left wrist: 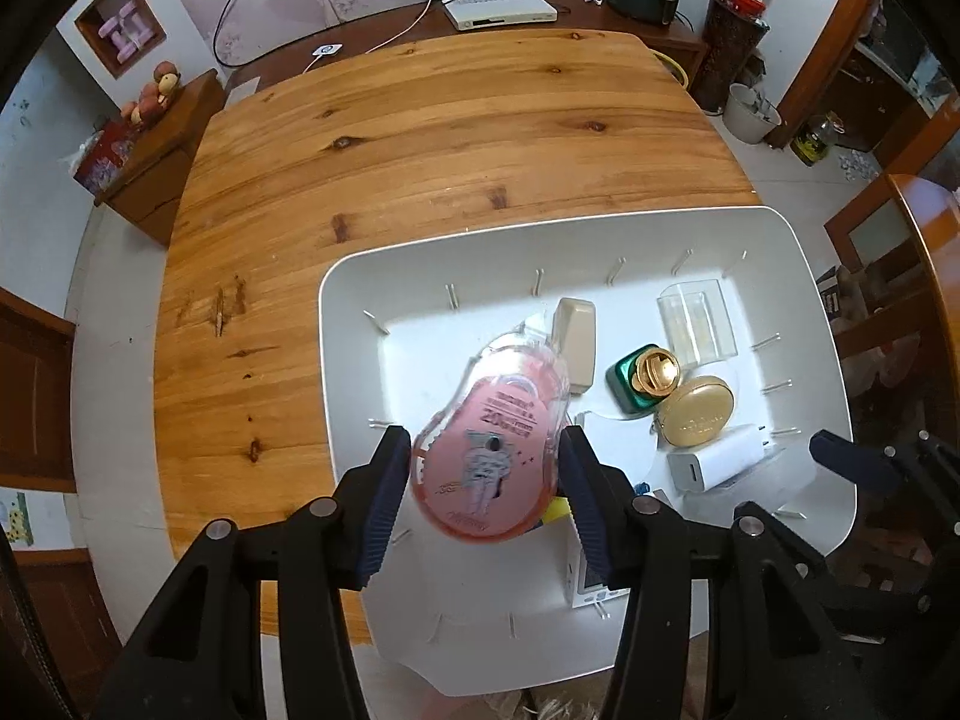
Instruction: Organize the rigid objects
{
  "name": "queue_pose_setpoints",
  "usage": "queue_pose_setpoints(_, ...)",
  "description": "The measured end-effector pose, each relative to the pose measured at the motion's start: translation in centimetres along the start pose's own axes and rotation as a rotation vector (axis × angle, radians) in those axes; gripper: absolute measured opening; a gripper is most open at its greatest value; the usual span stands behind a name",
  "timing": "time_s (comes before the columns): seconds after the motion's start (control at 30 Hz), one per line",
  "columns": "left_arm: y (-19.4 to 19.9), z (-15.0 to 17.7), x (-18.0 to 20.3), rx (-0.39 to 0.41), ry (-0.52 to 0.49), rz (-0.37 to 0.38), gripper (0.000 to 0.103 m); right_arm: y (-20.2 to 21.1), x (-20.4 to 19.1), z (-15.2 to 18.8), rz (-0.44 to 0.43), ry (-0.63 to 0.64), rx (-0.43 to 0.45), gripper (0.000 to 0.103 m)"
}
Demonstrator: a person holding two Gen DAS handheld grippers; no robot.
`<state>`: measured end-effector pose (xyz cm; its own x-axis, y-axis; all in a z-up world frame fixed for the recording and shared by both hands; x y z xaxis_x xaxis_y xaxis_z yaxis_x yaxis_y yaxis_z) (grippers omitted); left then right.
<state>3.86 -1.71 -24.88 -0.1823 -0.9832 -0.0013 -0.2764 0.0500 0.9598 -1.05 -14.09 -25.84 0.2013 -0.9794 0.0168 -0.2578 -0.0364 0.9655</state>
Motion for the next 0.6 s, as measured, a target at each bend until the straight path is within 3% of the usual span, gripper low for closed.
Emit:
queue_pose_setpoints(0.1,0.4,0.1,0.0,0.024,0.001,-0.009,0.070,0.1,-0.1,-0.1,0.005,0.002,0.009,0.056)
queue_pose_setpoints(0.6,2.6,0.3,-0.3,0.091,0.003,-0.089,0.071,1.1,-0.3,-0.5,0.031,0.018,0.055,0.056)
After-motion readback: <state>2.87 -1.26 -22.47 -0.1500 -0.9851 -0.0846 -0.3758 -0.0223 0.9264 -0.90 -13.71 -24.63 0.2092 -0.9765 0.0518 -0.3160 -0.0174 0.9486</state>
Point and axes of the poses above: each gripper's, at about its wrist camera, not at the fingertips, and y roughly against the way its jaws point, x to its right, z to its underside, the point moved 2 cm from there along -y, roughly the way its jaws point, and after that the axes turned 3 degrees about z, right-handed, at the moved point
